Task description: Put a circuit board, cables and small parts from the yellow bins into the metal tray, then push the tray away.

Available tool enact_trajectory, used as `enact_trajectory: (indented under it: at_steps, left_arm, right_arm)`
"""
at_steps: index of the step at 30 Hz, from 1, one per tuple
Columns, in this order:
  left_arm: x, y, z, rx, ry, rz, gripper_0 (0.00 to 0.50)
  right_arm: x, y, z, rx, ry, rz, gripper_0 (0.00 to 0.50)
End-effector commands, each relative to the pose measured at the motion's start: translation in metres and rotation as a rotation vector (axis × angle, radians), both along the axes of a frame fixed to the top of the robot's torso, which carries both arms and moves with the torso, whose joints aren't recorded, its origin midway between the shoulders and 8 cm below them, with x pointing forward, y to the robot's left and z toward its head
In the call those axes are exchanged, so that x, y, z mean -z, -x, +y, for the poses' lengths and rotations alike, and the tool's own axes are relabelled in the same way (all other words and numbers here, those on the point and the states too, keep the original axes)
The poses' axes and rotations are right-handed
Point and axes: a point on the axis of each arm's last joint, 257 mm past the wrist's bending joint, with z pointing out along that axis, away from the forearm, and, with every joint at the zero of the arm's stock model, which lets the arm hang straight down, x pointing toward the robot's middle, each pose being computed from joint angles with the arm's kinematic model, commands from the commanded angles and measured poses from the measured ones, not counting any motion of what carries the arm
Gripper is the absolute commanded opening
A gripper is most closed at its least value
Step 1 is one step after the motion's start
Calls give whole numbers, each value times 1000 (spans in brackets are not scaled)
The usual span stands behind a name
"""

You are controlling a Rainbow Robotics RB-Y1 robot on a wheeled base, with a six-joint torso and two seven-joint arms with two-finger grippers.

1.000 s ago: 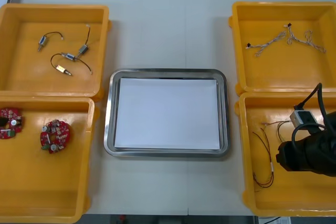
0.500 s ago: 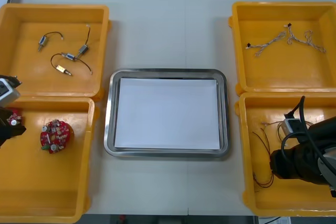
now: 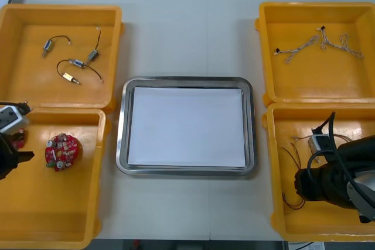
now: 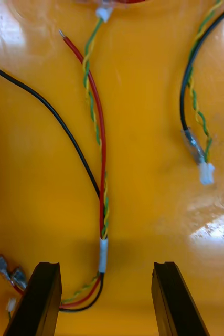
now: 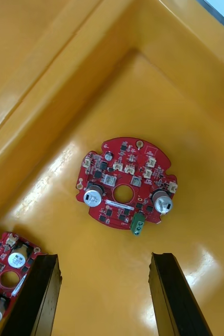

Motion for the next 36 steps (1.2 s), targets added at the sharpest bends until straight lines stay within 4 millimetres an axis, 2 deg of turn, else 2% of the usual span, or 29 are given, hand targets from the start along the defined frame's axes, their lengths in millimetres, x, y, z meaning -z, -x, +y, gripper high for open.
enact_trajectory:
  at_steps: [1,9,22,29,36]
  left_arm:
    - [15,15,10,133,-145,30,500]
    - [24,17,16,176,-197,30,500]
    - [55,9,25,214,-228,38,500]
    - [70,-1,22,228,-224,26,500]
    - [75,-5,16,245,-228,9,500]
  right_arm:
    - [15,9,9,52,-40,17,500]
    - [18,13,7,54,-33,24,500]
    - [27,17,7,56,-25,13,500]
    - [36,12,11,56,-50,-2,500]
    - [37,12,9,52,-41,-4,500]
